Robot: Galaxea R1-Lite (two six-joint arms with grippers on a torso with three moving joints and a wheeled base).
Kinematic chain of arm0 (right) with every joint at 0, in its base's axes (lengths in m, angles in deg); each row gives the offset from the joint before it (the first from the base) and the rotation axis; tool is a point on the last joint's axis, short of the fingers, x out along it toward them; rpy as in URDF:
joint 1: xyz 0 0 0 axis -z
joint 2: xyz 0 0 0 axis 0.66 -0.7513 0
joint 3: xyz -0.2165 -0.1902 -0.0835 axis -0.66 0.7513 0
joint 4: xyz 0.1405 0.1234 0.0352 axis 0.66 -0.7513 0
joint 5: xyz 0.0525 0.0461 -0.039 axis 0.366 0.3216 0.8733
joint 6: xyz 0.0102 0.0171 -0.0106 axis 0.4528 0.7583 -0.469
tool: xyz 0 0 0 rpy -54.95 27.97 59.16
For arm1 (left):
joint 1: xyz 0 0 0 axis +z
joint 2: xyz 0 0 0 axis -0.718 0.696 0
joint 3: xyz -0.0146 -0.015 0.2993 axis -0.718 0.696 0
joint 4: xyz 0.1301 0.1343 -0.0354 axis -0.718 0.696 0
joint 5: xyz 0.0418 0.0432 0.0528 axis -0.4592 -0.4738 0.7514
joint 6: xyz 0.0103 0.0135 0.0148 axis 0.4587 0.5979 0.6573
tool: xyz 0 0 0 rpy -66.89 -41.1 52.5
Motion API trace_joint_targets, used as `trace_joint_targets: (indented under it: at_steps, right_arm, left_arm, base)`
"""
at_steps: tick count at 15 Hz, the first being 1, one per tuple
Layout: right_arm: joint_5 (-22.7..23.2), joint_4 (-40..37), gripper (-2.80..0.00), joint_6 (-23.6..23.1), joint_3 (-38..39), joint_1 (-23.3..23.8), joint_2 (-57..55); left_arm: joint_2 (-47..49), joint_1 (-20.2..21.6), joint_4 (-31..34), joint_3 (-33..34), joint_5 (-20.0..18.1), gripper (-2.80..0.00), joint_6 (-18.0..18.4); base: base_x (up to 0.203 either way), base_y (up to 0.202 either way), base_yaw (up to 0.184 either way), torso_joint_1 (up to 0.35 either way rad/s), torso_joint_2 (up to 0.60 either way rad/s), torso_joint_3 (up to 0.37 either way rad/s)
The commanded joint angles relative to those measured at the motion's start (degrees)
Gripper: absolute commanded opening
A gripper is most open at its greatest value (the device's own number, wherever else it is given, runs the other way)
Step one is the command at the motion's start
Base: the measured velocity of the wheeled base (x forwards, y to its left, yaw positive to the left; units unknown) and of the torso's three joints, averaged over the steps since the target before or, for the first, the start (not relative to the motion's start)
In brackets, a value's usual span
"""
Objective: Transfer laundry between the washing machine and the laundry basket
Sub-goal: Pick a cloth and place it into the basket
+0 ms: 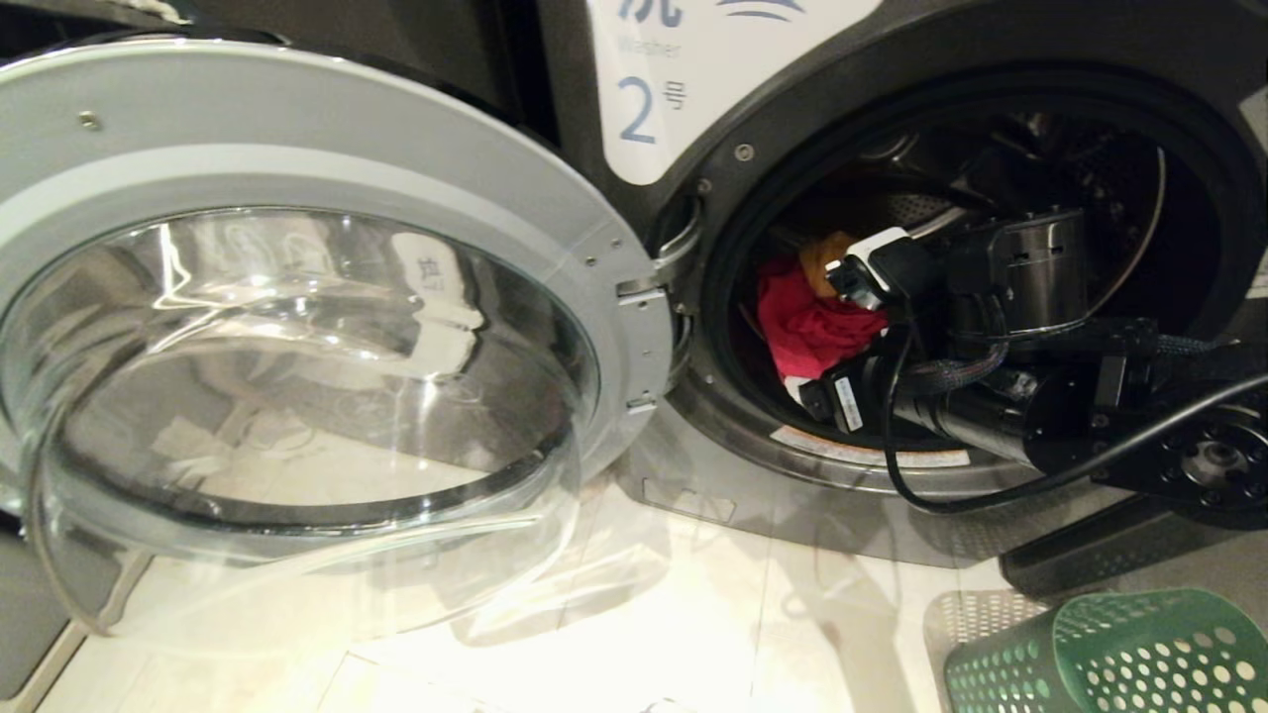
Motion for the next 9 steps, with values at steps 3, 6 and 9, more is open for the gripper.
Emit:
trace_joint_targets:
  at_steps: [3, 6, 9]
  right_arm:
    - [-0.3, 4.1, 0.00, -0.1, 4.6, 5.6, -0.3]
    - [-0.3, 4.6, 0.00, -0.2, 6.4, 9.8, -0.3]
    - [-1.5, 4.9, 0.00, 0.0, 6.0, 10.9, -2.1]
  left_arm:
    - [0.0, 0.0, 0.0, 0.0, 0.0, -2.80, 0.0]
    - [0.0, 0.0, 0.0, 0.0, 0.0, -2.80, 0.0]
    - [0.0, 0.0, 0.0, 0.0, 0.0, -2.80, 0.0]
  base:
    - [0.001, -0.002, 0.083, 0.001, 0.00, 0.001]
    - [0.000, 0.000, 0.000, 0.000, 0.00, 0.000]
    - [0.000, 0.000, 0.000, 0.000, 0.00, 0.000]
